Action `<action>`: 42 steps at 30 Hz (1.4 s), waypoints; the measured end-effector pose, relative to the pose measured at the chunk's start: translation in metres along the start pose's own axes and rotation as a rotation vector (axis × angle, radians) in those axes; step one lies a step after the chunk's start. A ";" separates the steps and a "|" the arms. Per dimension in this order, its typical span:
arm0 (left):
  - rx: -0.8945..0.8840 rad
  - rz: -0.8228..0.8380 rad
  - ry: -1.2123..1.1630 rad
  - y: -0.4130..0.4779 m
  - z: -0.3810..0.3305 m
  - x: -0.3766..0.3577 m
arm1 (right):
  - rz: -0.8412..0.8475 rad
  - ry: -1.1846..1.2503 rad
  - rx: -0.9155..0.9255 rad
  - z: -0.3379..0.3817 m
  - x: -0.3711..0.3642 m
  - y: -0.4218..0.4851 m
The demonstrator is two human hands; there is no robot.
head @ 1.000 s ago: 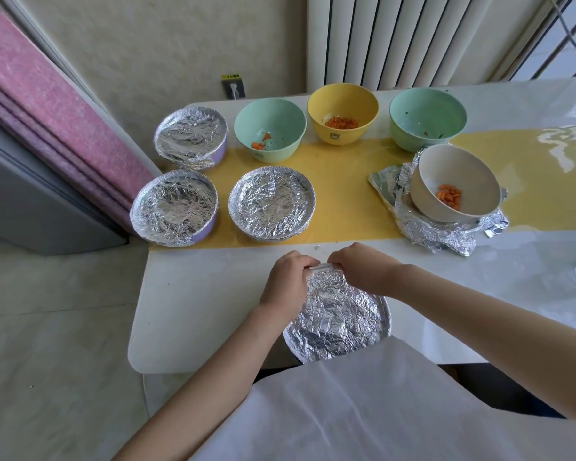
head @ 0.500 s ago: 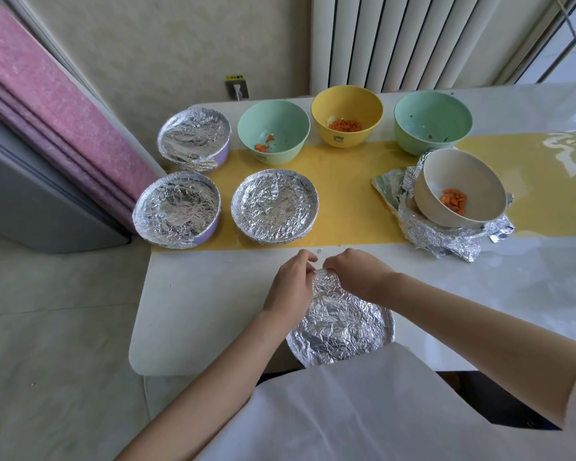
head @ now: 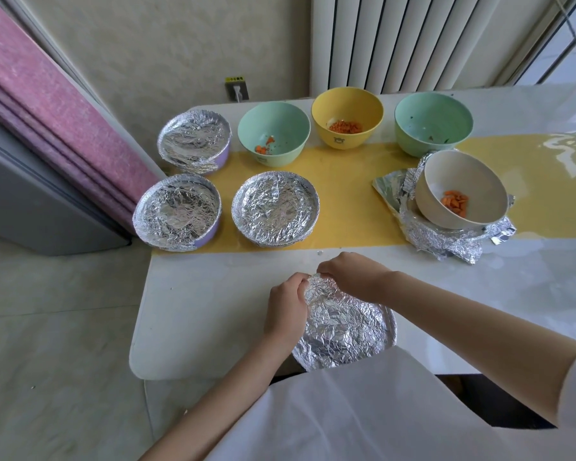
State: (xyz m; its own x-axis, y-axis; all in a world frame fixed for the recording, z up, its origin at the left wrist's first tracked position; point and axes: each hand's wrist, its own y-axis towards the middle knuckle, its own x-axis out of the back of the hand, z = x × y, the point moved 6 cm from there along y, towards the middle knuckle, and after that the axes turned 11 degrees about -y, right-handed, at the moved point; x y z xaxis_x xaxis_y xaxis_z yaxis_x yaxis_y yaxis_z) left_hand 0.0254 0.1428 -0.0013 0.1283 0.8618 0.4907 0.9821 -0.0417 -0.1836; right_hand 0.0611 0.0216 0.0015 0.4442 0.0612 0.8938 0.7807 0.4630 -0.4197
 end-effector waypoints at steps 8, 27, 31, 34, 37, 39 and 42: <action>0.019 0.031 -0.004 0.000 0.001 -0.001 | -0.026 -0.093 0.002 0.010 -0.006 0.005; -0.092 0.042 -0.006 0.001 -0.013 -0.006 | -0.102 0.178 -0.081 -0.024 -0.010 -0.018; -0.081 0.013 0.018 0.004 -0.013 -0.005 | 0.023 0.064 -0.030 -0.021 0.004 -0.008; -0.062 0.032 0.025 0.007 -0.014 -0.006 | -0.031 0.060 0.002 -0.015 0.009 -0.003; -0.056 0.030 0.032 0.005 -0.013 -0.006 | -0.048 0.018 -0.007 -0.010 0.002 -0.005; -0.059 0.031 0.027 0.004 -0.012 -0.006 | -0.053 0.018 0.007 -0.009 0.004 -0.006; -0.090 0.014 0.027 0.003 -0.013 -0.002 | -0.100 0.172 0.002 -0.015 0.012 -0.012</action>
State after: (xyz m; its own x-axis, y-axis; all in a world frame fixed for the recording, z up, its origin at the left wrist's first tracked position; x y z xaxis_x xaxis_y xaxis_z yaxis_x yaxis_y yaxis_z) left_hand 0.0302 0.1341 0.0086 0.1446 0.8469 0.5117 0.9885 -0.1002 -0.1136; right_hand 0.0636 0.0039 0.0147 0.4330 -0.1377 0.8908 0.8241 0.4609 -0.3293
